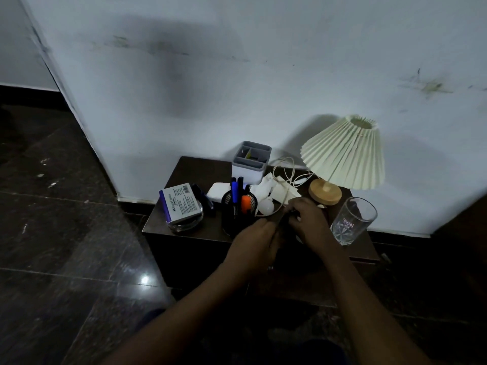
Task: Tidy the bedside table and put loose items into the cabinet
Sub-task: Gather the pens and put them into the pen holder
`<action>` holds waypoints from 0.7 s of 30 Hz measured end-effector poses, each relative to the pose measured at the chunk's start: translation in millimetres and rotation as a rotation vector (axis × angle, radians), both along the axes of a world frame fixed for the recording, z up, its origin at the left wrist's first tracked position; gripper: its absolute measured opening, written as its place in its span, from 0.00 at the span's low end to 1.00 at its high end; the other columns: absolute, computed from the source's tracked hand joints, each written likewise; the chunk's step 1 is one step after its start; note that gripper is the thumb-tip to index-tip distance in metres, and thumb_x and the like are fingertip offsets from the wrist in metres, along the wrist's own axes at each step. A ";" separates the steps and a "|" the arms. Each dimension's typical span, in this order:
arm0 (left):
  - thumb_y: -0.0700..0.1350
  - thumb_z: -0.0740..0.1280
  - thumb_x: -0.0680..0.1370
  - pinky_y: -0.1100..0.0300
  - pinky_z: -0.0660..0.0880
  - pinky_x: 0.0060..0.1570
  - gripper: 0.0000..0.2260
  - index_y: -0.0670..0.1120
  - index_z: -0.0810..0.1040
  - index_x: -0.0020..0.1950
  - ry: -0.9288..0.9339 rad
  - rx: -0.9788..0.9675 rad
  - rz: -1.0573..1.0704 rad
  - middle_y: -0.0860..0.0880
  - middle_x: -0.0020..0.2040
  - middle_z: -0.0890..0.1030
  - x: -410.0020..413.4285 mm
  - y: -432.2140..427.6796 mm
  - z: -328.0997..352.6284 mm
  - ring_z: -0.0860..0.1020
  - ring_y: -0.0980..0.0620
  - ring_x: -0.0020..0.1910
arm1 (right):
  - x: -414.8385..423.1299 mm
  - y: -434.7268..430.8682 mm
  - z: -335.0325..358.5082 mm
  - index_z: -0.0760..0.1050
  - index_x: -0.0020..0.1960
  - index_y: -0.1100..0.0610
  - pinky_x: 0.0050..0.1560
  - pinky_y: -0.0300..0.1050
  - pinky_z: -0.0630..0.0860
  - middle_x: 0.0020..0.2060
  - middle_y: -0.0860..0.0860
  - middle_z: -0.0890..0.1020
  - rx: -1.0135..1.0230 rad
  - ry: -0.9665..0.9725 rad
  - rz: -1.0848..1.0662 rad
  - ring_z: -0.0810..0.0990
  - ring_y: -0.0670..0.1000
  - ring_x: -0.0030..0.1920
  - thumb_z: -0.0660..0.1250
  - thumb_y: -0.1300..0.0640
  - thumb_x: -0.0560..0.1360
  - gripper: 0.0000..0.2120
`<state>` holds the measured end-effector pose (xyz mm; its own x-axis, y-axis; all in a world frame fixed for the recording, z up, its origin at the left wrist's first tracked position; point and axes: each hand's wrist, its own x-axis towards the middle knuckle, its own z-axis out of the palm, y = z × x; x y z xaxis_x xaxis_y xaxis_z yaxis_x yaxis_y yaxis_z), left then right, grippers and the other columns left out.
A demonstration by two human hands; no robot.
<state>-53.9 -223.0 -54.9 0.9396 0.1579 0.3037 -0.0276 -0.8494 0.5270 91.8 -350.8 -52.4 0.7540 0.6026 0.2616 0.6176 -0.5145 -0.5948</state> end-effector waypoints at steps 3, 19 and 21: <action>0.46 0.61 0.84 0.53 0.75 0.42 0.08 0.43 0.77 0.55 0.166 0.042 0.078 0.44 0.54 0.78 27.0 -11.9 -12.3 0.81 0.43 0.48 | -1.6 -4.6 -3.1 0.84 0.46 0.60 0.56 0.45 0.74 0.53 0.57 0.82 0.140 0.069 -0.152 0.80 0.54 0.56 0.69 0.73 0.67 0.13; 0.46 0.66 0.82 0.62 0.69 0.29 0.14 0.48 0.74 0.36 0.163 -0.306 0.400 0.51 0.33 0.77 28.0 -7.3 -10.5 0.76 0.56 0.31 | -6.4 9.3 -16.1 0.84 0.49 0.60 0.55 0.47 0.78 0.48 0.55 0.86 0.302 0.173 -0.351 0.83 0.55 0.52 0.69 0.71 0.71 0.11; 0.48 0.67 0.81 0.58 0.74 0.28 0.15 0.45 0.78 0.36 0.134 -0.472 0.438 0.48 0.31 0.79 7.7 -3.4 -9.3 0.79 0.51 0.29 | -4.8 10.8 -17.9 0.84 0.50 0.61 0.55 0.46 0.76 0.49 0.56 0.86 0.291 0.182 -0.352 0.83 0.55 0.53 0.68 0.72 0.72 0.12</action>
